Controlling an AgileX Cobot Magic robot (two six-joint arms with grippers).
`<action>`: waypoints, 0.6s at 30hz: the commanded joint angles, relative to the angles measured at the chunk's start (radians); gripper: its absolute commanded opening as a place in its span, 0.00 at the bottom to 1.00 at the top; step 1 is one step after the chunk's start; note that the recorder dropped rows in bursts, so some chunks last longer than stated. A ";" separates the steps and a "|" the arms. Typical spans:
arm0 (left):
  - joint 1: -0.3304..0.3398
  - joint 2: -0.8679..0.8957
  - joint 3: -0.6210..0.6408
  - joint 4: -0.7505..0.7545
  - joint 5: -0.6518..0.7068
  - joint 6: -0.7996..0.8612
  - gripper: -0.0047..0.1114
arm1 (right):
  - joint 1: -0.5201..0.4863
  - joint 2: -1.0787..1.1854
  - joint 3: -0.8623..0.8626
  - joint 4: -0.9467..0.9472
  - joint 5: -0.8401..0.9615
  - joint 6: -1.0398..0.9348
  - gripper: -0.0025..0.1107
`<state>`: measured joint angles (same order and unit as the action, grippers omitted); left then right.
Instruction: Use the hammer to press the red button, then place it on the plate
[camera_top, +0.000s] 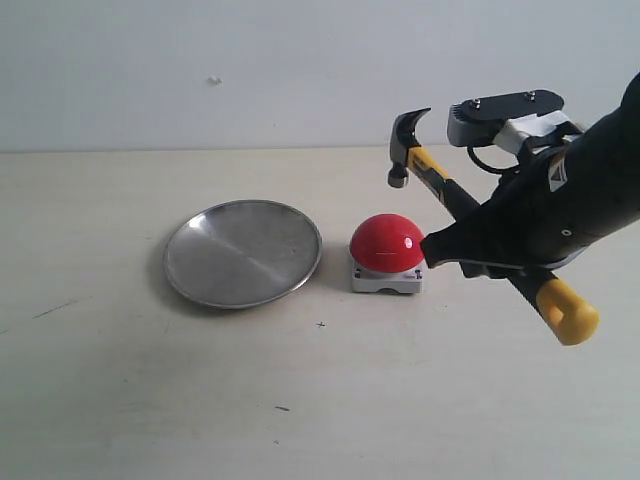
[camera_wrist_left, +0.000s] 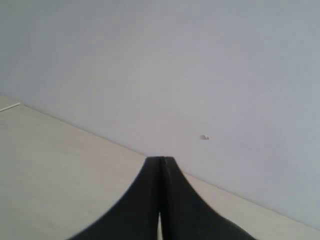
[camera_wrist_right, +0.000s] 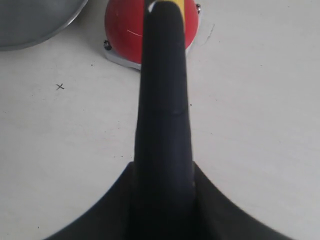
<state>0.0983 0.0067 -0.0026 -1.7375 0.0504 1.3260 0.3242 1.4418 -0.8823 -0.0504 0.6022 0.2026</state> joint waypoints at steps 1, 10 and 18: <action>0.001 -0.007 0.003 -0.007 0.005 0.001 0.04 | 0.002 -0.021 0.044 -0.009 -0.134 0.001 0.02; 0.001 -0.007 0.003 -0.007 0.005 0.001 0.04 | 0.002 -0.059 0.107 -0.008 -0.195 -0.040 0.02; 0.001 -0.007 0.003 -0.007 0.005 0.001 0.04 | 0.002 -0.102 0.107 0.034 -0.188 -0.102 0.02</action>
<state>0.0983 0.0067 -0.0026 -1.7375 0.0504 1.3260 0.3242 1.3625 -0.7639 -0.0195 0.4802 0.1272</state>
